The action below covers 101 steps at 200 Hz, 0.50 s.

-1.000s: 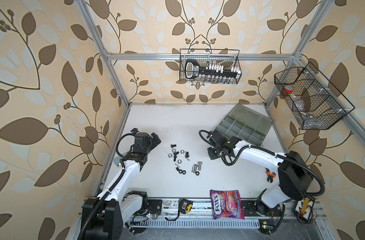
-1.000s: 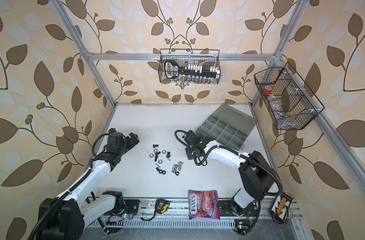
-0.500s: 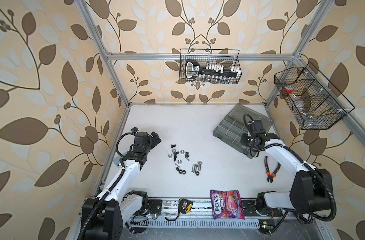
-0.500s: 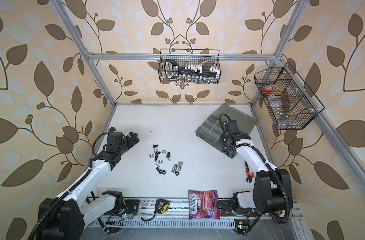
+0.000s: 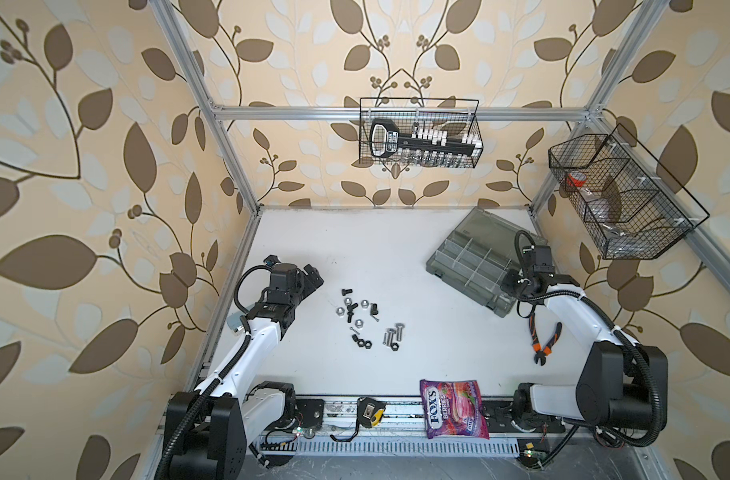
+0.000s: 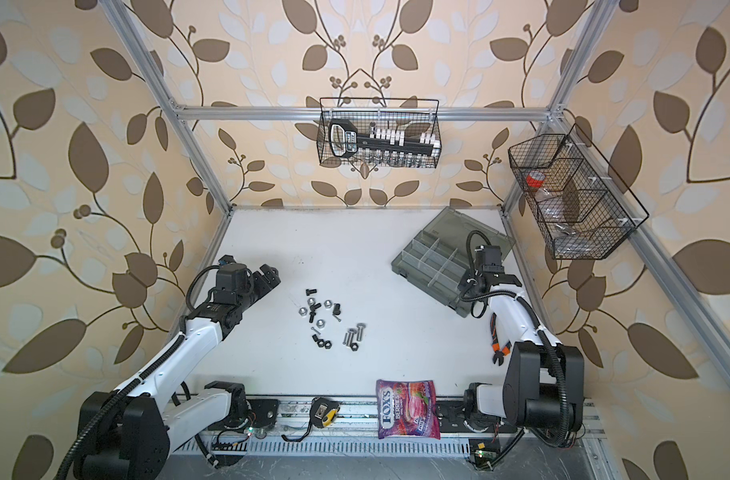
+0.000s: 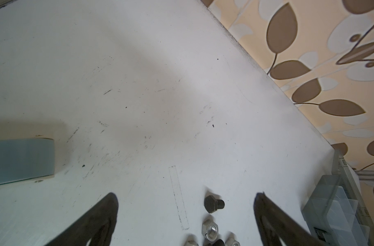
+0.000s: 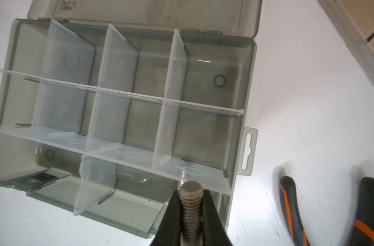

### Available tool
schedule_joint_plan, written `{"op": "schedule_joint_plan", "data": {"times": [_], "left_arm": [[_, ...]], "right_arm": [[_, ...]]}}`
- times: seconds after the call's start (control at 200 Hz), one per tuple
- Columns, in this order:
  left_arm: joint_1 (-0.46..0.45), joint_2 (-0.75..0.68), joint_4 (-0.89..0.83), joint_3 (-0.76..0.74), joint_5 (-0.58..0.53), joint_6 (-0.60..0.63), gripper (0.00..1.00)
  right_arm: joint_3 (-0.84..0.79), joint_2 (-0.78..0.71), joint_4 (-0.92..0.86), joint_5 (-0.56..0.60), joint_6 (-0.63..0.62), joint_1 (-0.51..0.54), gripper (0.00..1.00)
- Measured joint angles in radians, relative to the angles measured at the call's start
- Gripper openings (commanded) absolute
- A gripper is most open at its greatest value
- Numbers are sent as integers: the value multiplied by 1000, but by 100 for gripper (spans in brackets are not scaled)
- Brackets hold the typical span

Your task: Sort the screws and nuts into containers

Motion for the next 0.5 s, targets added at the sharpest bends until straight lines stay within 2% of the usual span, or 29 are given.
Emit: {"op": "schedule_joint_plan", "data": {"times": [0.505], "left_arm": [[0,2,0,0,3,0,99]], "right_arm": [[-58,17,34,-45,1,-10,0]]}}
